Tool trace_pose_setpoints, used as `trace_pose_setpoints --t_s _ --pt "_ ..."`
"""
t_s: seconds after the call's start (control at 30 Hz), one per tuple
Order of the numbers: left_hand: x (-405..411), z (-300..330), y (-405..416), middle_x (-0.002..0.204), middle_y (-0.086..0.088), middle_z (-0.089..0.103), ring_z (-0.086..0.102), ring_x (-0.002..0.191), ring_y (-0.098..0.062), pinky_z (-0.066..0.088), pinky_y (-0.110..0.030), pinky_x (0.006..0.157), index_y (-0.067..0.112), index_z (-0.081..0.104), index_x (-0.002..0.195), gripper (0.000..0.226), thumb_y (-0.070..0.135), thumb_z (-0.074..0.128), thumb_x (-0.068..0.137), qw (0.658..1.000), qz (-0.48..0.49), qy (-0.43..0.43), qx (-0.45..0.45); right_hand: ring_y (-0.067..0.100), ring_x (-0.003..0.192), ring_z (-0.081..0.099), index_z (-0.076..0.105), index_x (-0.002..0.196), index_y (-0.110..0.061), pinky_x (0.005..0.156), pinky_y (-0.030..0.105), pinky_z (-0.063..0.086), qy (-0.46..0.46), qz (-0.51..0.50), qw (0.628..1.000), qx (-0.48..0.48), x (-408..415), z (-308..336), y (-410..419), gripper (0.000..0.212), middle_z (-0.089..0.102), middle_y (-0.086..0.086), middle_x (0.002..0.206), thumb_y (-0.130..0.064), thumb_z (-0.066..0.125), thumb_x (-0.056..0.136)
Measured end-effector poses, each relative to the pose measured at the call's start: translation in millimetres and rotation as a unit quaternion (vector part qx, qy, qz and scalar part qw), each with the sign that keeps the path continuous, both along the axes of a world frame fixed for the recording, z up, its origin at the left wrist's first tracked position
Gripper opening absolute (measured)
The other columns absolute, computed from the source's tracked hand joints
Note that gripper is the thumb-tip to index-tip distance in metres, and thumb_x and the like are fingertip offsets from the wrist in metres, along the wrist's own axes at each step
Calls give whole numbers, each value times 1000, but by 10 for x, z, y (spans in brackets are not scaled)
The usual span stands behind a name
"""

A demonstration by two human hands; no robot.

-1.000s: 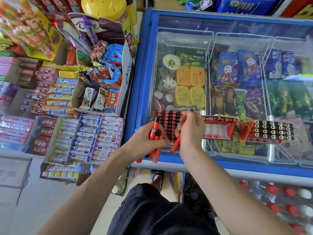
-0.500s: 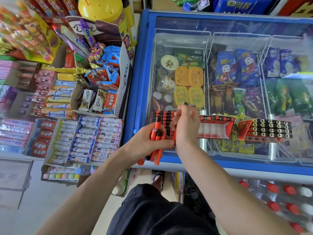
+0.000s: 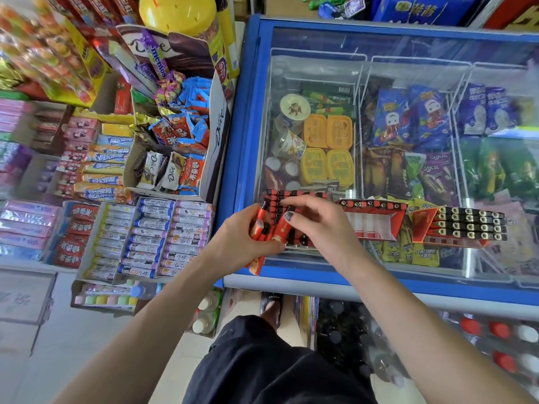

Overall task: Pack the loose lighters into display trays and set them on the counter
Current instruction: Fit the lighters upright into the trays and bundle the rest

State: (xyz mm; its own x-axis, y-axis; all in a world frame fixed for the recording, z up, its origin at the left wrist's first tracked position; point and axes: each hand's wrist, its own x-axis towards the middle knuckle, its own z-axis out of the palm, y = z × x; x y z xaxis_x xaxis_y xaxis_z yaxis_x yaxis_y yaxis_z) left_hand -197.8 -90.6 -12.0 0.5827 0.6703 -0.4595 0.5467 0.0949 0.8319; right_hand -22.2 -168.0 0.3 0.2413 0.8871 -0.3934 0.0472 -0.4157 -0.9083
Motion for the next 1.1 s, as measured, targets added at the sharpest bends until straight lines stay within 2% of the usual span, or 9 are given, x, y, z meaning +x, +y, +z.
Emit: trace_pose_setpoints --t_s 0.07,0.23,0.3,0.37,0.53,0.63,0.77,0.93,1.1 --pt "-41 -38 20 70 15 65 60 61 -6 51 -26 62 24 58 89 33 22 88 77 1000 5 11 7 4 93 67 72 115 -26 78 14 51 -27 15 1000 1 51 11 10 25 73 -9 100 -14 71 93" --pt "-210 -168 128 77 -8 68 60 62 -14 54 -36 62 13 59 92 40 33 90 76 996 71 42 13 9 89 68 71 104 -20 82 22 56 -88 38 995 34 32 -27 30 19 72 -6 95 -8 73 91" --pt "-280 -234 165 73 -9 63 58 61 -18 56 -46 64 9 58 94 41 31 89 78 993 100 56 8 9 88 68 72 104 -19 81 25 57 -122 65 989 50 -33 -58 8 18 71 -7 94 -6 72 91" --pt "-332 -301 182 70 -6 58 55 59 -17 55 -45 63 7 58 96 39 28 86 80 992 112 64 -3 9 84 67 72 103 -16 79 28 58 -174 87 978 76 -103 -115 -23 16 69 -7 94 -5 71 91" --pt "-383 -451 132 68 -3 54 55 60 -17 56 -47 65 8 57 95 41 34 85 80 991 114 73 -16 12 72 61 70 104 -13 66 36 55 -333 129 922 148 -230 -328 -133 15 63 -6 98 -9 72 90" --pt "-332 -476 71 69 -3 53 52 58 -14 51 -38 62 4 57 98 42 33 84 82 990 116 75 -29 17 68 59 68 100 -9 56 32 52 -427 144 870 199 -286 -444 -189 16 63 0 93 -5 75 86" --pt "-253 -475 40 68 0 51 48 55 -10 47 -28 58 3 56 97 42 33 82 83 990 121 67 -27 25 71 54 66 90 -5 60 37 47 -499 176 813 242 -353 -640 -214 12 61 5 84 3 71 83" --pt "-217 -493 67 66 1 49 47 55 -11 47 -27 56 8 54 89 37 31 82 83 990 127 55 -36 25 72 46 61 87 -8 63 38 41 -563 206 763 243 -430 -799 -220 16 55 6 82 7 64 82" --pt "-227 -547 80 66 1 53 51 58 -13 51 -34 63 14 54 85 32 30 81 82 989 128 62 -46 25 74 45 60 89 -10 65 37 39 -585 209 748 231 -435 -863 -216 16 56 5 85 6 60 86"
